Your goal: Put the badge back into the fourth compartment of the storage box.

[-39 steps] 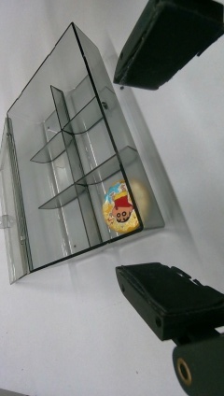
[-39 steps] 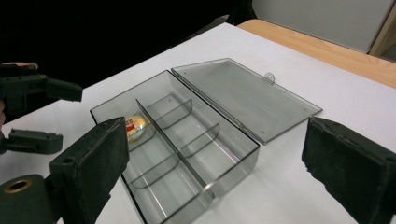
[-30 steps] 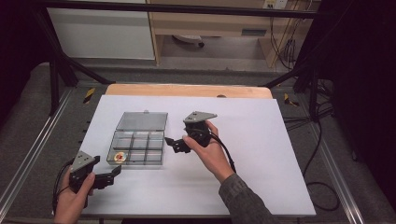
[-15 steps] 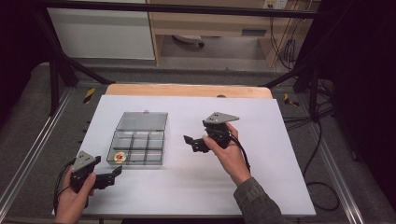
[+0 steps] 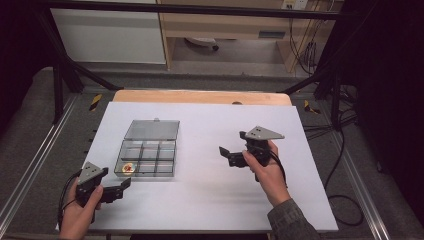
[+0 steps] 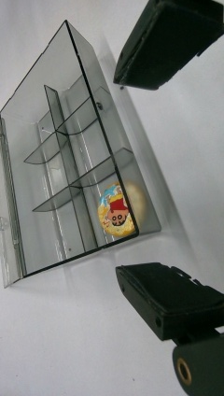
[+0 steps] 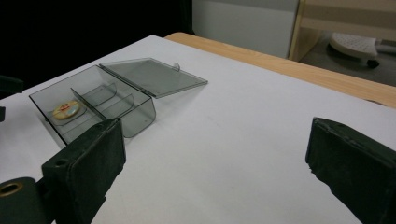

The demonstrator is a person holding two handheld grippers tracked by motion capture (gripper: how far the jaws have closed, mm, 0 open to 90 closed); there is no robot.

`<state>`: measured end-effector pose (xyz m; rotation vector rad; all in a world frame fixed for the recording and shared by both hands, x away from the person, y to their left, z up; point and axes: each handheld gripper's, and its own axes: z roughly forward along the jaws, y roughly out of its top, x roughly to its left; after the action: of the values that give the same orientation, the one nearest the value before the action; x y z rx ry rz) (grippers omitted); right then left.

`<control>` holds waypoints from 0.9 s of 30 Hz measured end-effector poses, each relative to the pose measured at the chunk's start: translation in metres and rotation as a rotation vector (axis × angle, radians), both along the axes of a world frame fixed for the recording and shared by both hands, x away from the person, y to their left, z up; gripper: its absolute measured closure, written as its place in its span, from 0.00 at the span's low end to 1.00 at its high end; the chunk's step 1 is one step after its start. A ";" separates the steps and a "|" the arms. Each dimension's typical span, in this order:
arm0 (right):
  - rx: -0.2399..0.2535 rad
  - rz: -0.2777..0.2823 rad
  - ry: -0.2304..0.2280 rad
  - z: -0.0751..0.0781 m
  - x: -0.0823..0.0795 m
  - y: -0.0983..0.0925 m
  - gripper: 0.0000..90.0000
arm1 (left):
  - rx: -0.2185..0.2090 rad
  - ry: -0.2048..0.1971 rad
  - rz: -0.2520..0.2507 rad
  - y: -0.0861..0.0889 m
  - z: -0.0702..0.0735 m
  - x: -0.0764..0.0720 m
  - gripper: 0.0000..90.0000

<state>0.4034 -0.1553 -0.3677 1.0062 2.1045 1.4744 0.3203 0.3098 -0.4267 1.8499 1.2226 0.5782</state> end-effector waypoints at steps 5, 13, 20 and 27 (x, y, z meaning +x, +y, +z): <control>0.020 -0.033 -0.045 -0.002 -0.009 -0.020 0.05 | 0.002 0.001 0.000 0.000 0.000 0.000 0.09; 0.015 -0.085 -0.090 -0.006 -0.020 -0.048 0.05 | 0.005 -0.001 -0.002 0.000 0.000 -0.001 0.09; -0.001 -0.128 -0.074 -0.017 -0.028 -0.067 0.05 | 0.004 0.000 -0.005 -0.001 0.000 0.000 0.09; 0.011 -0.166 -0.041 -0.032 -0.036 -0.082 0.05 | -0.003 -0.006 -0.008 -0.001 0.001 -0.001 0.09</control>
<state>0.3674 -0.2372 -0.3995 1.1158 1.9364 1.4138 0.3195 0.3085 -0.4255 1.8481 1.2107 0.5771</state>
